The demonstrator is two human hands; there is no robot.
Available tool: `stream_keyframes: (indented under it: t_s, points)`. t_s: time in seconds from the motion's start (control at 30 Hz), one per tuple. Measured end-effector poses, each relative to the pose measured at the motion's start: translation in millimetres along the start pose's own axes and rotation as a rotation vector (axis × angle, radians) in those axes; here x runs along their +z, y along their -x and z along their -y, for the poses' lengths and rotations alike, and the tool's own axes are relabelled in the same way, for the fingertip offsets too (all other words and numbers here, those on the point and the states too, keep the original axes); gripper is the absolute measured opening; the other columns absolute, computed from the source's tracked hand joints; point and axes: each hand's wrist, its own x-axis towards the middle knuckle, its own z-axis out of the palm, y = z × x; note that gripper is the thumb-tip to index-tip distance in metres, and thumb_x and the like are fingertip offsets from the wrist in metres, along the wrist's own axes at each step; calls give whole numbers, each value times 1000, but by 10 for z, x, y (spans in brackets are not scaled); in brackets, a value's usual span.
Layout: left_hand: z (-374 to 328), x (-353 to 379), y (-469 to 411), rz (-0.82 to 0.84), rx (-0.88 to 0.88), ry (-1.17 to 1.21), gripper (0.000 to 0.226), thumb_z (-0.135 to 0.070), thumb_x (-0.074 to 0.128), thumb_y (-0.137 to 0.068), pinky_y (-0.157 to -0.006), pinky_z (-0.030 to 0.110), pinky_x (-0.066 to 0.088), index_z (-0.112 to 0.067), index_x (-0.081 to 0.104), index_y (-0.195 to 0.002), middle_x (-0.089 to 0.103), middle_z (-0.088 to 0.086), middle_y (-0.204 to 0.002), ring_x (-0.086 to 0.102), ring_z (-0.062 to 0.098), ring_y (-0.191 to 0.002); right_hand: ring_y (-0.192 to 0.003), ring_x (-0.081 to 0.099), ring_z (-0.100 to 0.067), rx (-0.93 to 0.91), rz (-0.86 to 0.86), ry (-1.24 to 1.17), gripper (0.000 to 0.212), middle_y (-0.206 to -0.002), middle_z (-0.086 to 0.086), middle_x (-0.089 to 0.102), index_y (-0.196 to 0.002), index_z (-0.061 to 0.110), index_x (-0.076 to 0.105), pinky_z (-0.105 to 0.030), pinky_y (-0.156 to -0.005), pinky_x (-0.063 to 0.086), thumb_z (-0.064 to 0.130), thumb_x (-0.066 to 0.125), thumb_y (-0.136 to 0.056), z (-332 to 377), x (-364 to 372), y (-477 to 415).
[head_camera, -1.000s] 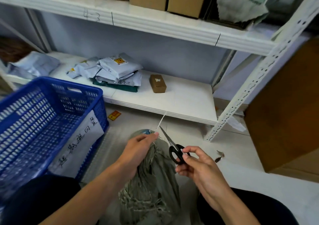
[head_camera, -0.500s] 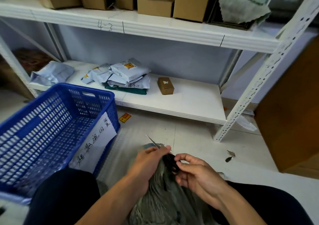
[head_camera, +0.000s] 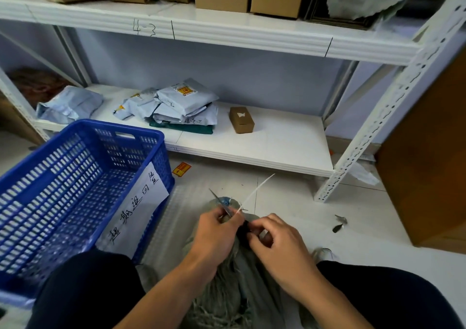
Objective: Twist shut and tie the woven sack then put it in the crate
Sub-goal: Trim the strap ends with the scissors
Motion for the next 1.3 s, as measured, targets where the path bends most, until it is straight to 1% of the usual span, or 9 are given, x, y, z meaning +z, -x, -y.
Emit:
stream_keyframes:
  t_s: [0.17, 0.27, 0.37, 0.53, 0.7, 0.83, 0.97, 1.17, 1.3]
  points:
    - [75, 23, -152, -22, 104, -145, 9, -21, 69, -95, -77, 43, 63, -18, 74, -89, 78, 1, -78, 75, 18, -74, -60, 73, -19, 207, 135, -345, 14, -89, 2, 74, -96, 30, 71, -37, -67, 60, 16, 72, -91, -53, 43, -119]
    - [131, 43, -253, -24, 151, -246, 8, -23, 70, -94, -72, 34, 62, -21, 73, -87, 77, -3, -76, 73, 11, -72, -65, 72, -14, 213, 144, -267, 6, -83, 4, 75, -93, 25, 74, -38, -71, 58, 25, 76, -87, -103, 64, -225]
    - [162, 20, -360, -44, 150, -254, 8, -22, 70, -94, -62, 20, 57, -23, 75, -87, 76, -7, -75, 70, 4, -69, -75, 71, -13, 224, 163, -154, 16, -81, 5, 75, -92, 23, 75, -41, -74, 57, 37, 76, -82, -124, 96, -306]
    - [172, 17, -524, -26, 79, -256, 5, -22, 70, -94, -59, 29, 59, -23, 74, -91, 75, -2, -74, 69, 8, -61, -82, 68, -12, 230, 224, -95, 26, -89, 6, 73, -100, 24, 70, -35, -74, 56, 43, 73, -84, -205, 148, -462]
    - [80, 35, -666, -31, 24, -210, 5, -25, 72, -92, -64, 26, 59, -23, 75, -87, 76, -5, -70, 70, 4, -62, -92, 68, -6, 248, 277, -114, 62, -99, 12, 73, -111, 30, 66, -37, -85, 57, 71, 56, -66, -211, 81, -556]
    - [-18, 43, -767, -57, -12, -183, 9, -30, 74, -81, -77, 40, 63, -26, 73, -89, 77, -3, -79, 74, 15, -76, -87, 67, -6, 258, 258, -95, 32, -93, 10, 72, -101, 29, 67, -36, -82, 57, 56, 67, -84, -241, -25, -602]
    - [-83, 19, -790, -18, -26, -147, 32, -28, 77, -72, -75, 50, 63, -26, 65, -101, 78, 4, -89, 76, 25, -82, -71, 65, -3, 279, 271, -121, 25, -82, 7, 71, -94, 29, 69, -23, -64, 49, 53, 71, -85, -301, -113, -597]
    - [-155, -32, -745, 19, 10, -203, 44, -21, 89, -73, -74, 47, 62, -26, 64, -108, 75, 7, -95, 74, 25, -83, -74, 68, -11, 307, 326, -215, 43, -80, 5, 73, -89, 33, 74, -36, -72, 53, 69, 74, -67, -409, -248, -572]
    - [-200, -137, -750, 97, 9, -240, 53, -25, 93, -70, -76, 36, 65, -22, 64, -114, 75, 4, -100, 75, 18, -85, -70, 60, -8, 315, 381, -282, 40, -80, 1, 71, -90, 36, 76, -30, -72, 44, 67, 76, -64, -459, -380, -551]
